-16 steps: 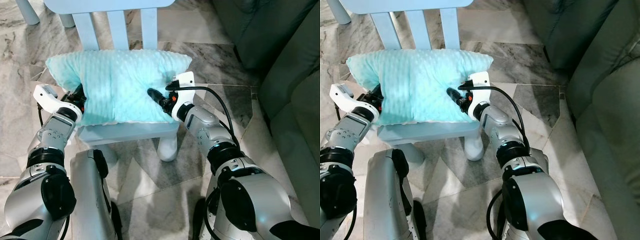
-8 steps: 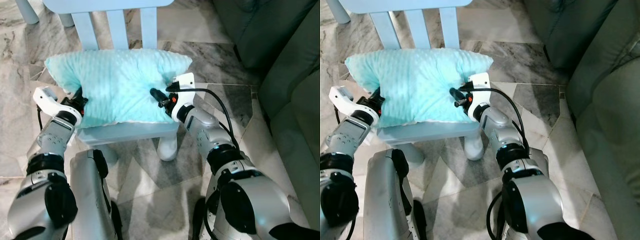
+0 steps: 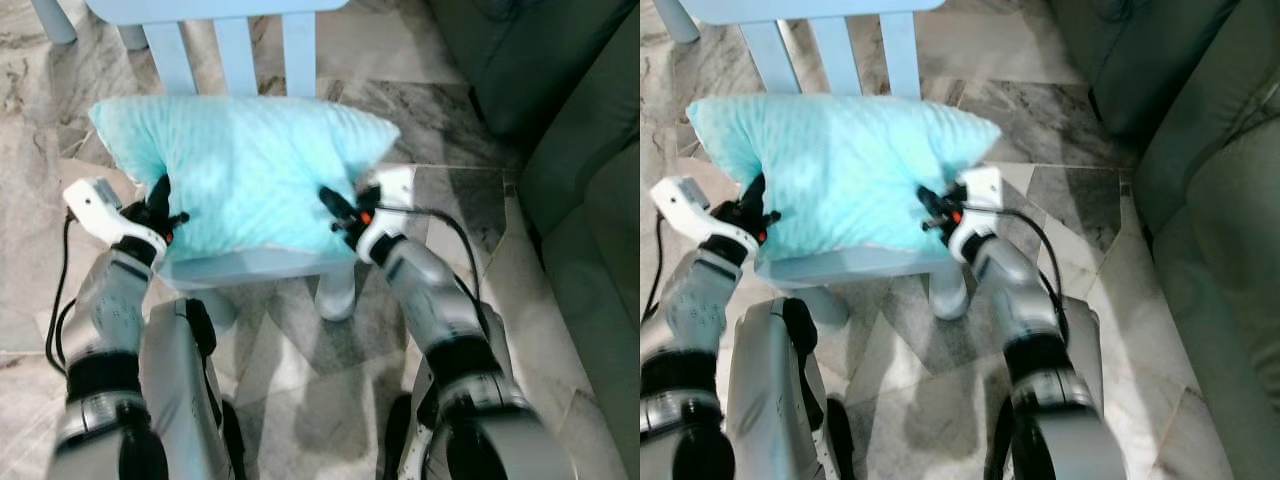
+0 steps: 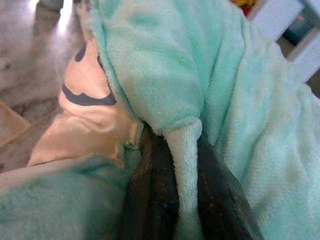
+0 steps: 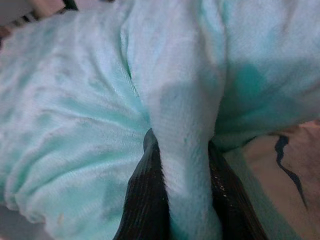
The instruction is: Move the pillow to the sofa
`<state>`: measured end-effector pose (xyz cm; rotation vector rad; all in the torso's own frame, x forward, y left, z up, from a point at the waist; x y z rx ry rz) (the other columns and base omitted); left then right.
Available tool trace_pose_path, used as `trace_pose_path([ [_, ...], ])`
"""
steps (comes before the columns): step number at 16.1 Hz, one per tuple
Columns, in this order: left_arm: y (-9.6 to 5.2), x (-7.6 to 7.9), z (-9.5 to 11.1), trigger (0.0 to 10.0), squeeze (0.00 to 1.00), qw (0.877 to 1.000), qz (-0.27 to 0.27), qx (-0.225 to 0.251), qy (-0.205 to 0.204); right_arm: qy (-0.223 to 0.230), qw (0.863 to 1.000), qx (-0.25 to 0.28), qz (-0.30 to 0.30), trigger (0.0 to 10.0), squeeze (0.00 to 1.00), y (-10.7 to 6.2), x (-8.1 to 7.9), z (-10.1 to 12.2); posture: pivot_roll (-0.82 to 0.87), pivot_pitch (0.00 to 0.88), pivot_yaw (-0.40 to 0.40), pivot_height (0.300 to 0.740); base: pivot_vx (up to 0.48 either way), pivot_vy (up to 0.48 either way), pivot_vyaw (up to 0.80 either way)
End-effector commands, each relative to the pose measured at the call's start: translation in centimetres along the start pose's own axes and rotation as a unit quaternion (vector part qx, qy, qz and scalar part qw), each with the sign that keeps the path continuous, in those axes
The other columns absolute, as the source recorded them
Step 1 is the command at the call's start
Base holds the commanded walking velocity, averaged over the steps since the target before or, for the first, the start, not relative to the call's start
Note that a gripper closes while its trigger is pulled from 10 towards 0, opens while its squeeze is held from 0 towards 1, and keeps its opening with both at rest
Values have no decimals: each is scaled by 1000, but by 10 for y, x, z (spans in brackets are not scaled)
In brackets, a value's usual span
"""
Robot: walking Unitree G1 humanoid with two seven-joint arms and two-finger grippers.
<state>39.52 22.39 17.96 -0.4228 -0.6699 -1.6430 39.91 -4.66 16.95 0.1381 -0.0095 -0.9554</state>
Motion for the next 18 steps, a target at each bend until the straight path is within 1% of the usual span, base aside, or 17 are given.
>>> trace_pose_path([
  [1,-7,9,-4,0,0,1000,-11,-2,22,2,999,-29,-15,0,0,-20,10,-14,-42,229,-41,360,0,0,0],
  [2,-7,10,-5,0,0,1000,-12,-2,23,4,999,-33,-20,0,0,-24,14,-17,-49,215,-42,360,0,0,0],
  [3,-10,11,-10,0,0,999,-9,-1,31,6,999,-43,-33,0,0,-39,22,-22,-64,176,-42,360,0,0,0],
  [4,-15,11,-17,0,0,999,-7,-9,30,3,998,-46,-49,0,0,-50,27,-22,-70,152,-40,360,0,0,0],
  [7,-29,9,-39,0,0,999,10,-29,29,-22,996,-46,-78,0,0,-67,32,-19,-90,79,-31,360,0,0,0],
  [8,-33,11,-44,0,0,999,9,-31,33,-31,995,-48,-83,0,0,-70,32,-18,-95,53,-26,360,0,0,0],
  [9,-36,10,-46,0,0,999,19,-26,38,-29,995,-43,-87,0,0,-72,31,-15,-97,32,-24,360,0,0,0],
  [10,-39,10,-48,0,0,999,30,-22,38,-44,994,-42,-89,0,0,-73,30,-15,-96,7,-23,360,0,0,0],
  [11,-45,9,-51,0,0,997,48,-23,51,-42,994,-34,-99,0,0,-73,28,-8,-92,0,-25,360,0,0,0],
  [12,-45,8,-52,0,0,997,50,-24,56,-44,993,-32,-101,0,0,-72,29,-7,-94,0,-26,360,0,0,0],
  [13,-50,7,-54,0,0,997,51,-36,47,-50,994,-21,-100,0,0,-72,24,1,-99,0,-31,360,0,0,0],
  [14,-52,7,-57,0,0,997,48,-45,48,-55,993,-17,-101,0,0,-72,21,4,-101,0,-31,360,0,0,0],
  [15,-58,5,-60,0,0,996,47,-58,54,-58,993,-14,-106,0,0,-75,20,5,-102,0,-29,360,0,0,0],
  [16,-65,4,-66,0,0,994,41,-76,61,-78,990,-5,-115,0,0,-80,19,8,-97,0,-25,360,0,0,0],
  [17,-70,1,-75,0,0,992,39,-101,70,-82,989,-5,-124,0,0,-84,20,7,-87,0,-20,360,0,0,0],
  [18,-72,0,-78,0,0,990,40,-111,73,-78,989,-7,-128,0,0,-85,20,5,-87,0,-20,360,0,0,0],
])
Point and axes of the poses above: a point about 5 cm out from each wrist's last joint towards the gripper, its own y axis pointing out of the wrist towards the gripper, its own z axis along the axis of the wrist's last joint, x = y × z, the point moved 5 cm from there along y, pointing out of the wrist towards the gripper, and after that the axes turned 8 degrees about -y, right-handed, at the moved point
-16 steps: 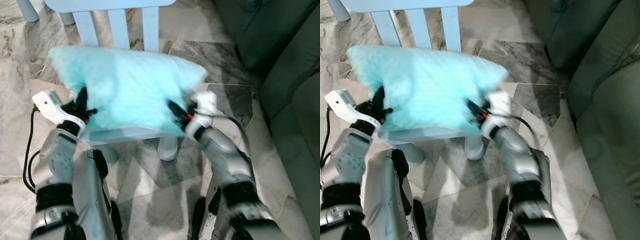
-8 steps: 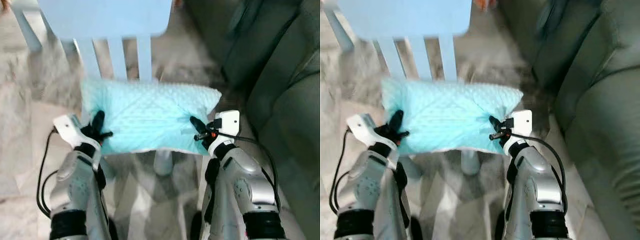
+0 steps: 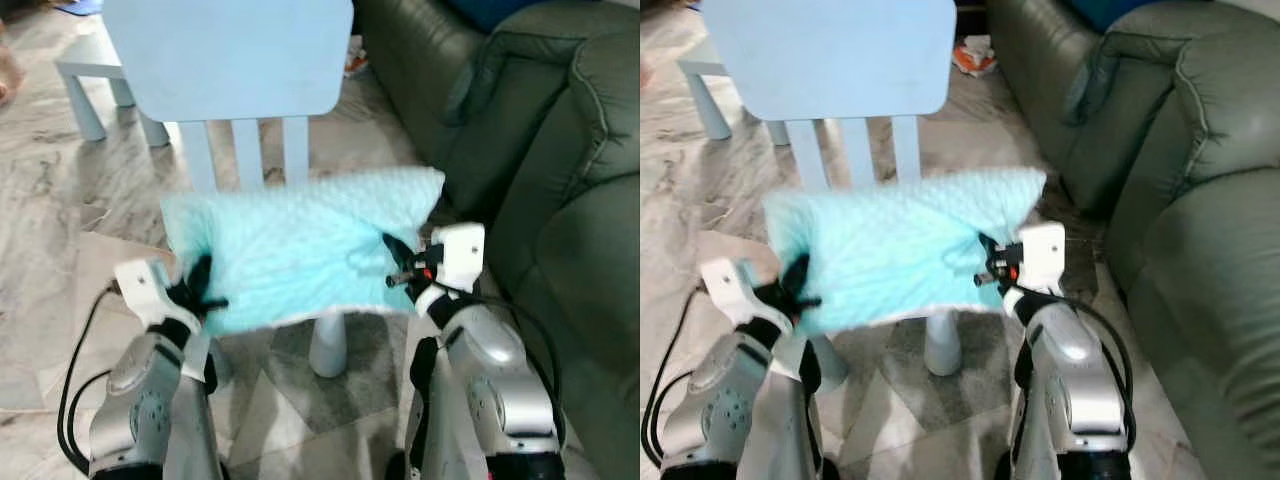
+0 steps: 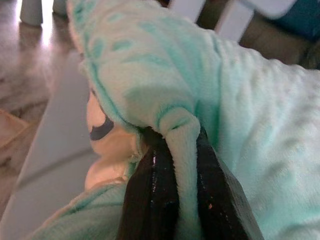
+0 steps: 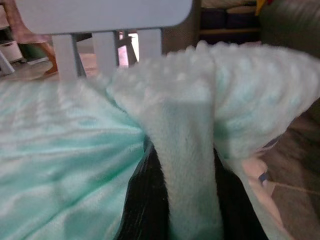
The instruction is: Move the pillow to the sofa
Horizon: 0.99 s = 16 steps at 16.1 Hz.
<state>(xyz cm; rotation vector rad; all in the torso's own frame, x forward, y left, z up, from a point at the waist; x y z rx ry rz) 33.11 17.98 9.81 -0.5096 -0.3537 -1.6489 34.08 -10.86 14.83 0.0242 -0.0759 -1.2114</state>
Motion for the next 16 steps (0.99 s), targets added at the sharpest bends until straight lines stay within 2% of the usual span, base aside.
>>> trace_pose_path([
  [1,1,5,-1,0,0,1000,-18,-16,20,4,1000,11,-20,0,0,-1,7,5,-81,0,-1,360,0,0,0],
  [3,-3,10,-6,0,0,997,-37,-49,39,-13,999,9,-32,0,0,-7,10,4,-82,0,18,360,0,0,0],
  [7,-9,-1,0,0,0,997,-25,-54,48,-23,997,-1,-75,0,0,-37,30,-1,-107,0,41,360,0,0,0],
  [9,-10,-3,1,0,0,997,-23,-54,53,-22,996,-11,-80,0,0,-47,35,-7,-116,0,56,360,0,0,0],
  [12,-9,1,20,0,0,999,-7,6,43,-16,996,-18,-89,0,0,-50,38,-13,-117,0,72,360,0,0,0],
  [13,-10,2,19,0,0,999,-7,6,43,-16,996,-18,-89,0,0,-49,37,-13,-115,0,71,360,0,0,0],
  [14,-11,1,13,0,0,999,-1,-5,50,-19,996,-18,-86,4392,0,-48,35,-12,-115,0,68,360,0,0,0],
  [15,-13,-1,8,5176,0,999,7,-13,52,-22,996,-22,-79,10000,0,-46,33,-11,-115,0,64,360,0,0,0],
  [16,-13,-2,5,10000,0,998,8,-18,62,-22,996,-19,-79,10000,0,-46,32,-8,-116,0,61,360,0,0,0],
])
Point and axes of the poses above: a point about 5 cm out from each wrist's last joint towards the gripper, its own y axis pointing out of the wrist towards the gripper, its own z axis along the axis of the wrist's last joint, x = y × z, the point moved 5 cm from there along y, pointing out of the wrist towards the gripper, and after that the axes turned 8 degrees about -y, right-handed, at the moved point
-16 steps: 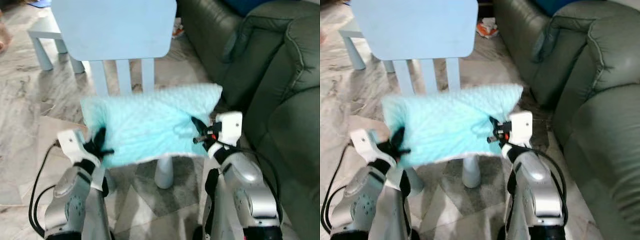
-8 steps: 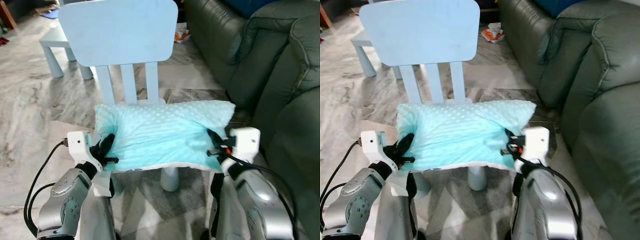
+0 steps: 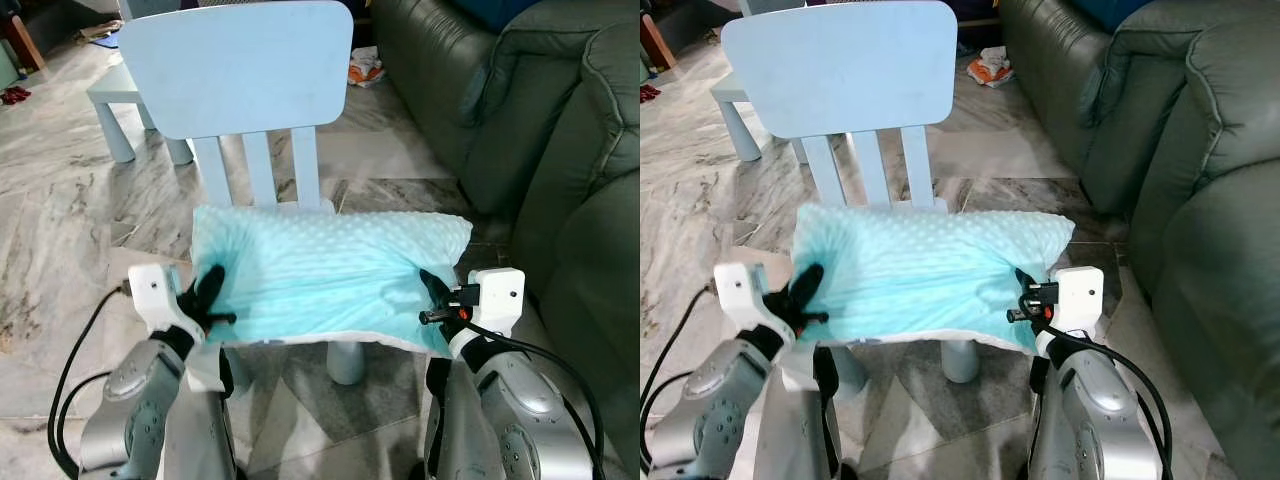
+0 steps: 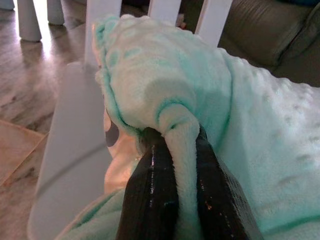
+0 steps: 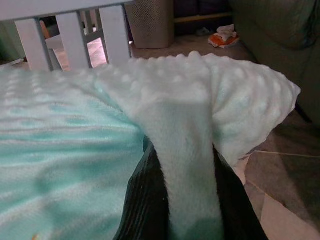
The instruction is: Move the pillow to the sofa
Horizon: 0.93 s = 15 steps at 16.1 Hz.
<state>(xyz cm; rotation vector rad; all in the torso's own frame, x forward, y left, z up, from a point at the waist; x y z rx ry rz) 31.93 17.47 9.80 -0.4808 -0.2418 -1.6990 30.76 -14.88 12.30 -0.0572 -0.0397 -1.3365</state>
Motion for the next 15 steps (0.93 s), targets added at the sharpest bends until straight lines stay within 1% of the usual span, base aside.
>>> trace_pose_path([
  [1,-3,-8,7,10000,0,999,18,11,24,-9,999,28,-20,10000,0,1,8,19,-117,0,61,360,0,0,0],
  [5,0,-4,7,10000,0,999,21,15,29,-6,999,32,-21,10000,0,4,9,23,-119,0,54,360,0,0,0],
  [10,-2,-2,2,10000,0,999,18,10,26,-3,999,37,-34,10000,0,3,15,27,-127,0,53,360,0,0,0],
  [11,-2,-1,1,10000,0,1000,16,7,26,-5,999,35,-40,10000,0,2,19,27,-130,0,53,375,0,0,0],
  [15,-3,-1,-2,10000,0,1000,16,4,27,-6,999,33,-41,10000,0,2,20,27,-128,0,48,420,0,0,0],
])
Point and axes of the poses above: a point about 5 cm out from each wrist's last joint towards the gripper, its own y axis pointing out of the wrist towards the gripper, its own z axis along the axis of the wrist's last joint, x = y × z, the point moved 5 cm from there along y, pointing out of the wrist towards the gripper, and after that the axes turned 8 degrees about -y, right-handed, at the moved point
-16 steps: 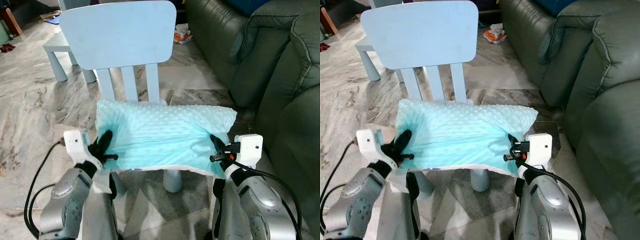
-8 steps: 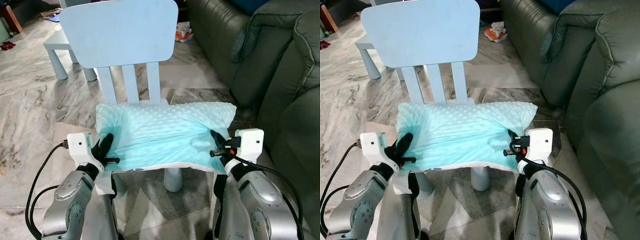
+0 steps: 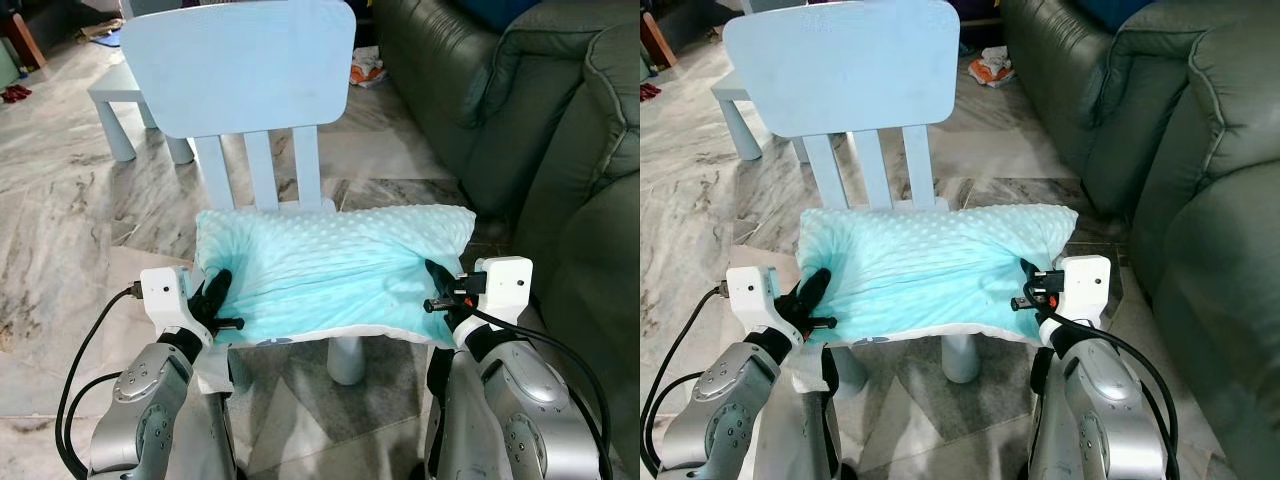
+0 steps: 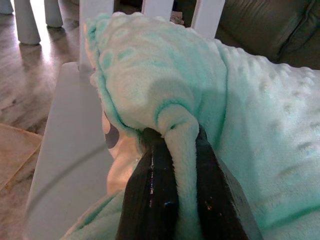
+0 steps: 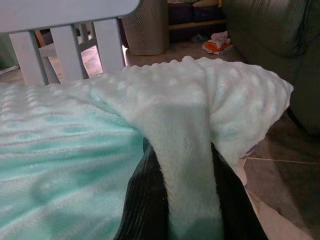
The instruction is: Move the pillow to the sofa
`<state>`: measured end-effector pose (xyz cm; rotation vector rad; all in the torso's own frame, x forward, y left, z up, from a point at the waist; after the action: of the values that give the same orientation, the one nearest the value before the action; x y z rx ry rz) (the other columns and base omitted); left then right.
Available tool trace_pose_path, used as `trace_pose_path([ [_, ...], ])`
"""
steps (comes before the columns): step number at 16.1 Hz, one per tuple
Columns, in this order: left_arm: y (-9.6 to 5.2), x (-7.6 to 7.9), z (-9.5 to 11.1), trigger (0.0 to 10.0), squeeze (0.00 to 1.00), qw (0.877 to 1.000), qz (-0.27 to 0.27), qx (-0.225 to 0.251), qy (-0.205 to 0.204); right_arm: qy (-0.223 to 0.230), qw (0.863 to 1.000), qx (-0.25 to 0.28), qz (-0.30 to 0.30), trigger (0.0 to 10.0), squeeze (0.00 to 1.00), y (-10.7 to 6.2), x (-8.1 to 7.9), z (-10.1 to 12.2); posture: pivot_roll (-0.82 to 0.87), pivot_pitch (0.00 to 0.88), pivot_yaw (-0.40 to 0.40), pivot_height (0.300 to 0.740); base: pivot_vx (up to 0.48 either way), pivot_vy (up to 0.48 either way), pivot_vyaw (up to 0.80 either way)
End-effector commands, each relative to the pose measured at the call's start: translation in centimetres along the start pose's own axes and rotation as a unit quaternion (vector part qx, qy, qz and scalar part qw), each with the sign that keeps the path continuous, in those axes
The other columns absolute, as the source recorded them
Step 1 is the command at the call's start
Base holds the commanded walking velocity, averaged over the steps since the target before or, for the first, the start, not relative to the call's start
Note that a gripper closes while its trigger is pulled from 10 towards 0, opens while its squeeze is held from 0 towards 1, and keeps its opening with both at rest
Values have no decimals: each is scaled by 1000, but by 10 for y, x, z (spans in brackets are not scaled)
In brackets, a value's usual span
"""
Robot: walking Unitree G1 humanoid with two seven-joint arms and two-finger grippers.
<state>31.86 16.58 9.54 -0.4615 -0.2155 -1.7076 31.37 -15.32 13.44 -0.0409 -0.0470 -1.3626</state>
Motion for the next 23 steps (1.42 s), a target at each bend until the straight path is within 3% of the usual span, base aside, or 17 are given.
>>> trace_pose_path([
  [1,-4,-8,4,10000,0,1000,17,7,12,-8,999,26,-27,10000,0,-2,14,16,-128,0,47,425,0,0,0],
  [9,-4,-7,-2,10000,0,1000,13,-1,10,-8,999,23,-23,10000,0,-1,13,16,-132,0,45,510,0,0,0],
  [14,-3,-7,-6,10000,0,1000,13,-7,12,2,1000,22,-14,10000,0,0,9,15,-134,0,47,588,0,0,0],
  [17,-2,-7,-6,10000,0,1000,12,-7,12,-4,999,29,-15,10000,0,1,10,18,-134,0,45,597,0,0,0],
  [23,-1,-6,-7,10000,0,1000,10,-5,11,-4,999,30,-16,10000,0,2,12,20,-140,0,45,667,0,0,0],
])
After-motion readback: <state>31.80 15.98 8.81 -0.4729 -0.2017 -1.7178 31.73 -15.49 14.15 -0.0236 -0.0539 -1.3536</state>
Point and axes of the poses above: a point about 5 cm out from each wrist's last joint towards the gripper, its own y axis pointing out of the wrist towards the gripper, its own z axis along the axis of the wrist's last joint, x = y × z, the point moved 5 cm from there along y, pointing out of the wrist towards the gripper, and after that the axes turned 8 degrees about -y, right-handed, at the moved point
